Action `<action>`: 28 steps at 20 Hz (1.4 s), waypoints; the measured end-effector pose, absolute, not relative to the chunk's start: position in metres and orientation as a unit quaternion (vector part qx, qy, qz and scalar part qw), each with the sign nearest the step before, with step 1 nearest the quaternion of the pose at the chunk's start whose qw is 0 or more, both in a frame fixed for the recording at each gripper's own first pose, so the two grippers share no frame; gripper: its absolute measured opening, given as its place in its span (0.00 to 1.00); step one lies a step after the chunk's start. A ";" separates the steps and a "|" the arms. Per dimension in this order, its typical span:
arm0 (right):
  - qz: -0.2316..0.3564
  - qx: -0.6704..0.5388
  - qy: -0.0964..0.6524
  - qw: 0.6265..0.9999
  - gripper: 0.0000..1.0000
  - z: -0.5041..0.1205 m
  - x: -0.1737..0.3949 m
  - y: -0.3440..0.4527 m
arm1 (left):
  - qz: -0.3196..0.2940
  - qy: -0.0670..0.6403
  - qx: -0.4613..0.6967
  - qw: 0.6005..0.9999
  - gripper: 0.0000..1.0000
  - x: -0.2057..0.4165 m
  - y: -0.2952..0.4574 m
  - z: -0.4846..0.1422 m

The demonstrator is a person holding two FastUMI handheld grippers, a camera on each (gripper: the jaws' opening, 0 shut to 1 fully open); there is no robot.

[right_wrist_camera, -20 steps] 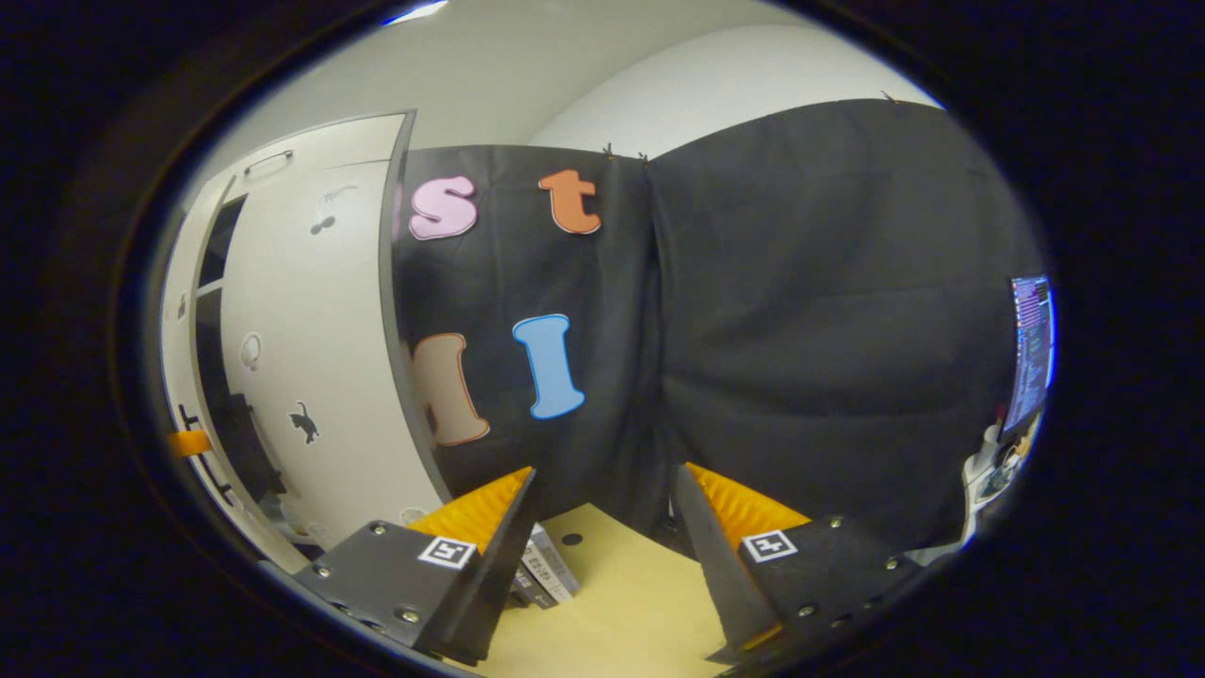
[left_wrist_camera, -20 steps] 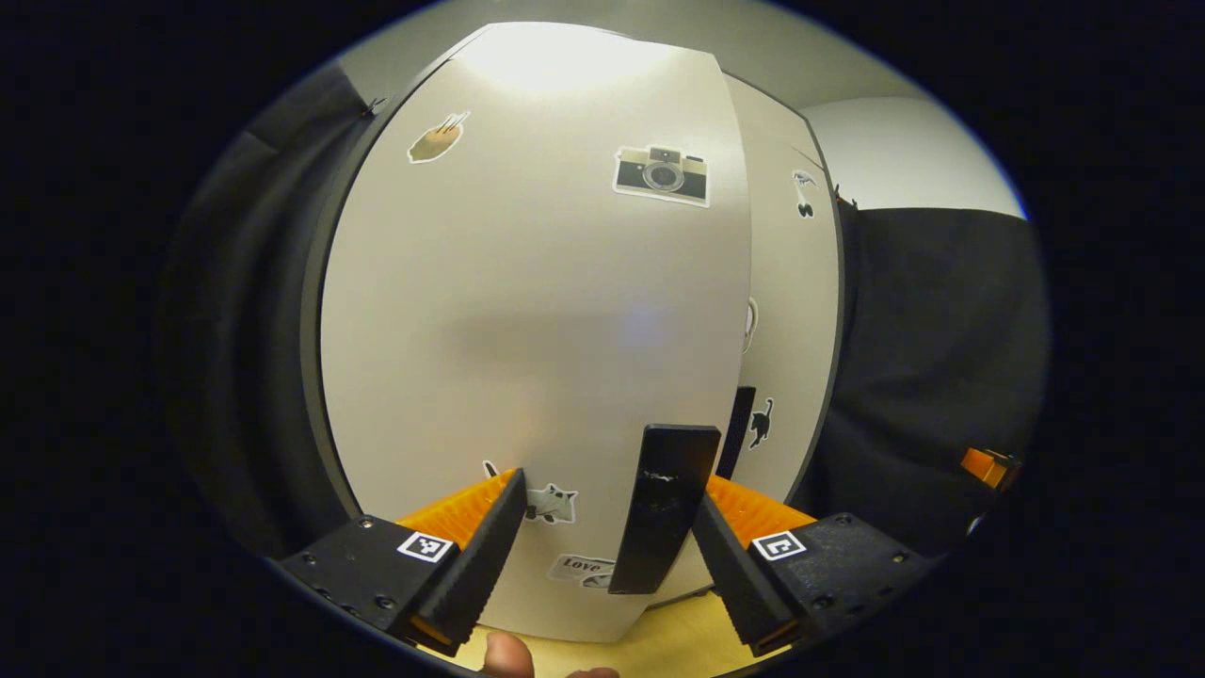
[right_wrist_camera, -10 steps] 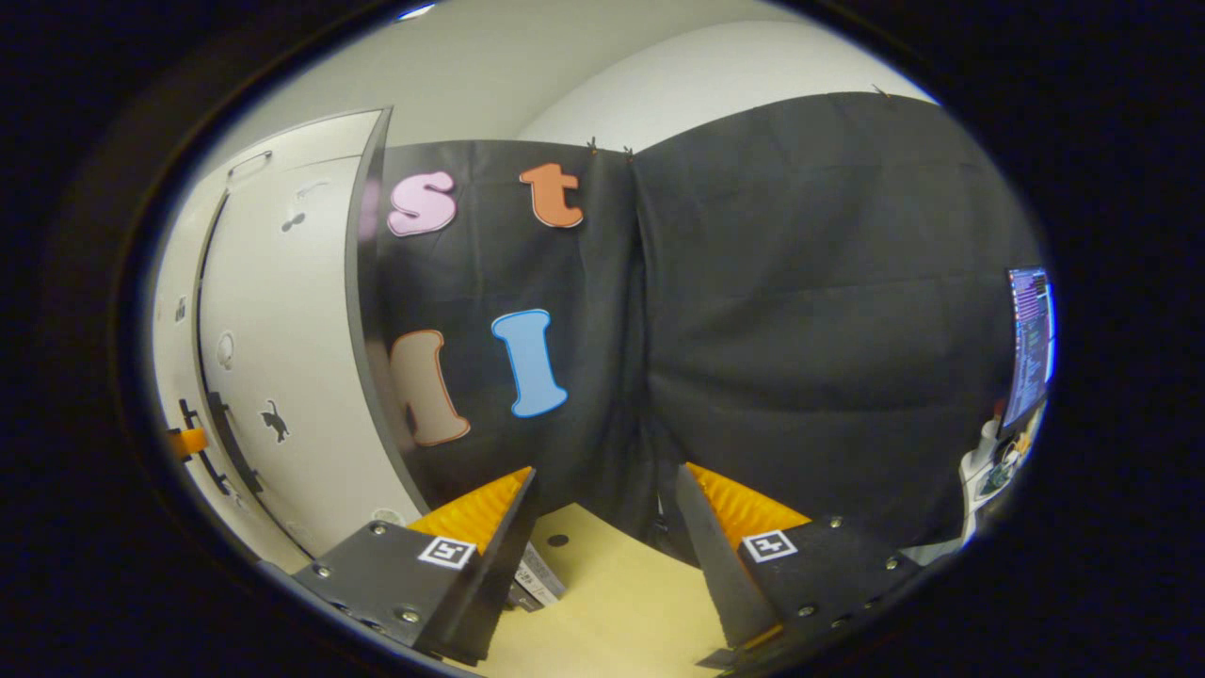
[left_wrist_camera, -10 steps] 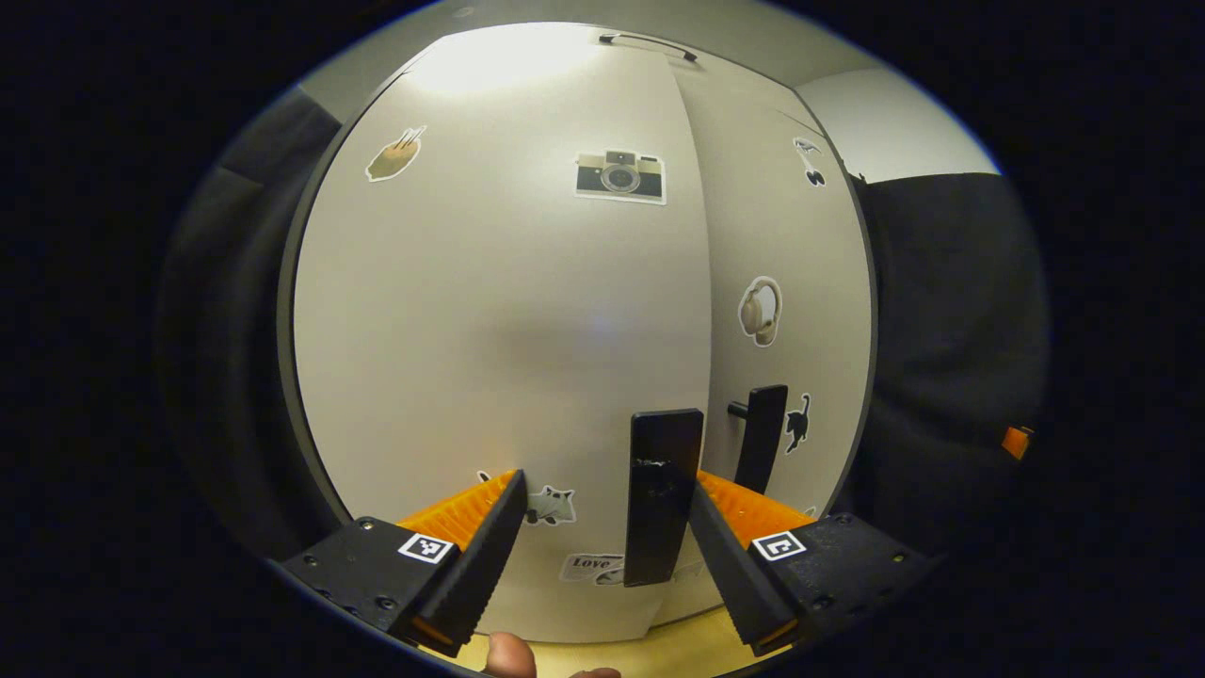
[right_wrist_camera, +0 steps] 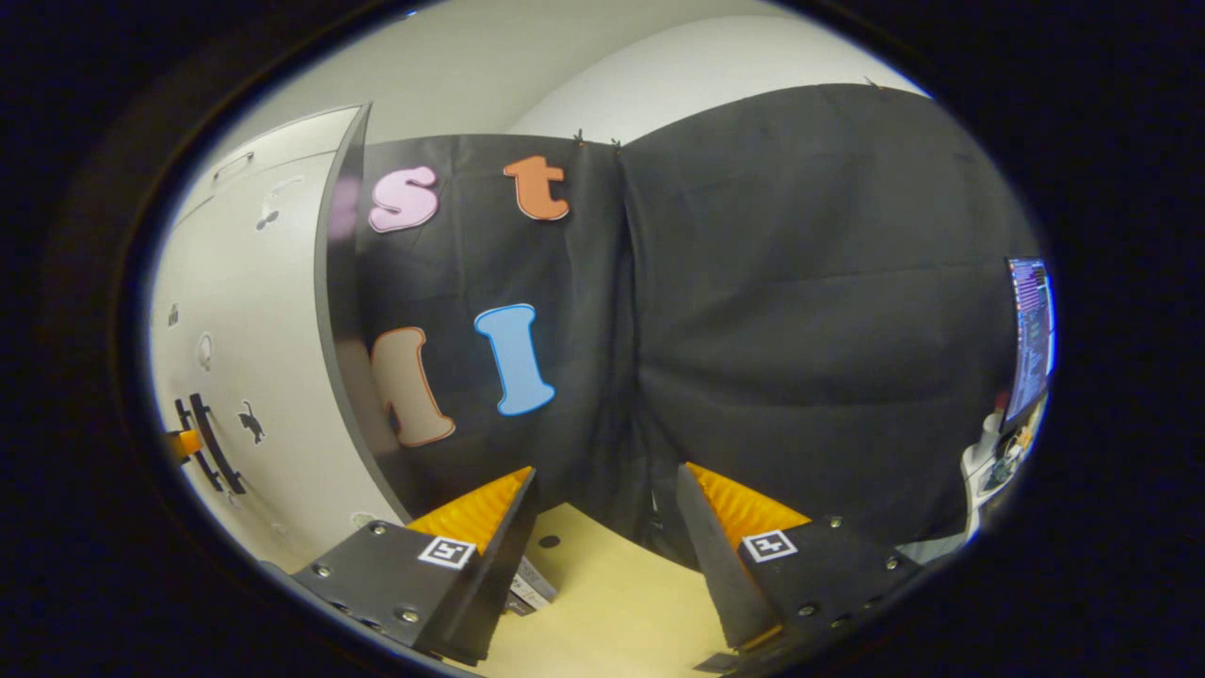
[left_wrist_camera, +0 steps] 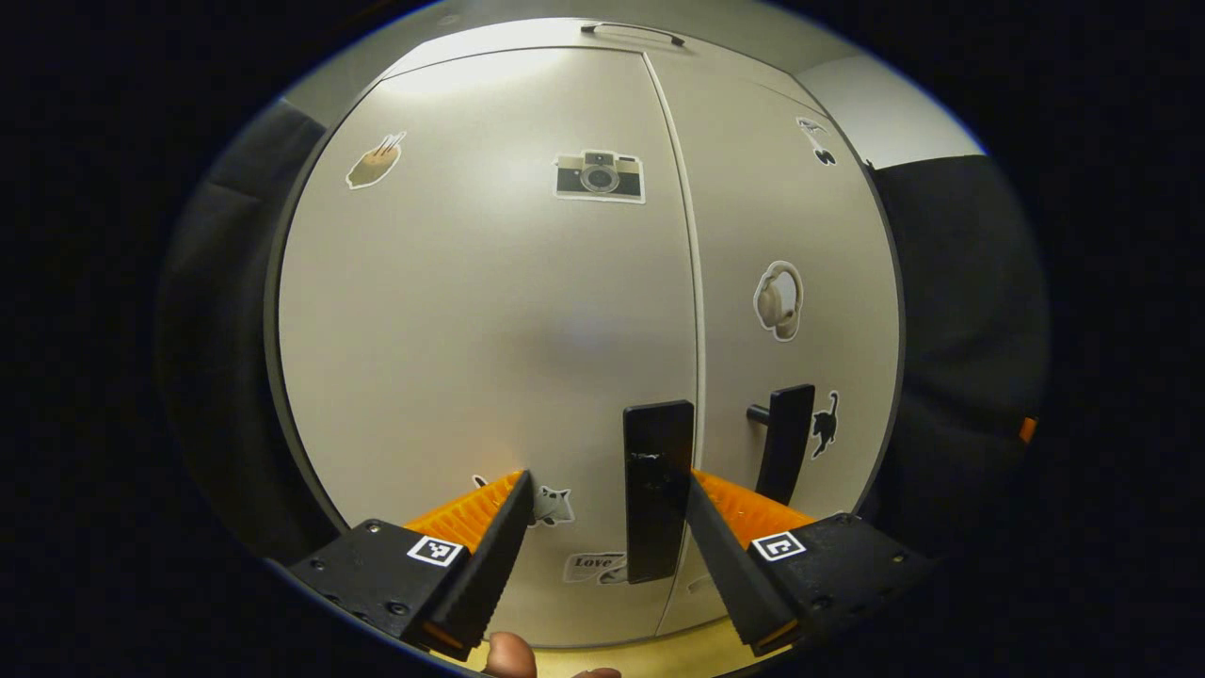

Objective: Grab one shoe with the right hand and put it into the shoe cabinet, grab the other shoe with the left hand and put it into the shoe cabinet; then close the right door with the right hand and the left door with the left hand.

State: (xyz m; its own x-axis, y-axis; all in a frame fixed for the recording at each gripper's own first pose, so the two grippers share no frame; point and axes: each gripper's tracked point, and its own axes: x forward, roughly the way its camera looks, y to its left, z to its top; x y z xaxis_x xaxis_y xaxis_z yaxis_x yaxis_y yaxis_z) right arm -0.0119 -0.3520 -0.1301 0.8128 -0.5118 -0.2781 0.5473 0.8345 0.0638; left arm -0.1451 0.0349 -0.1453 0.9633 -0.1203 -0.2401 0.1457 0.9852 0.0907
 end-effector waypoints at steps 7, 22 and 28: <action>-0.255 0.086 0.131 0.954 0.83 -0.140 0.001 -0.340 | -0.055 0.108 0.047 0.991 0.96 -0.143 0.035 -0.147; -0.162 0.027 0.123 0.979 0.88 -0.104 -0.003 -0.291 | -0.019 0.063 0.059 0.996 0.96 -0.157 0.033 -0.117; -0.107 -0.012 0.086 0.990 0.87 -0.055 0.002 -0.252 | -0.031 0.045 0.052 0.997 0.95 -0.204 0.014 -0.078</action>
State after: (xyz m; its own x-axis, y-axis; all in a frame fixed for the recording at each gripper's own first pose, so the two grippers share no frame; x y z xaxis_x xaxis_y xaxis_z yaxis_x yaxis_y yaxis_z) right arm 0.0019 -0.2515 -0.0546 0.9622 -0.2139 -0.1686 0.2096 0.9768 -0.0432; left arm -0.2042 0.0141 -0.0778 0.9941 -0.0563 -0.0922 0.0656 0.9928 0.1007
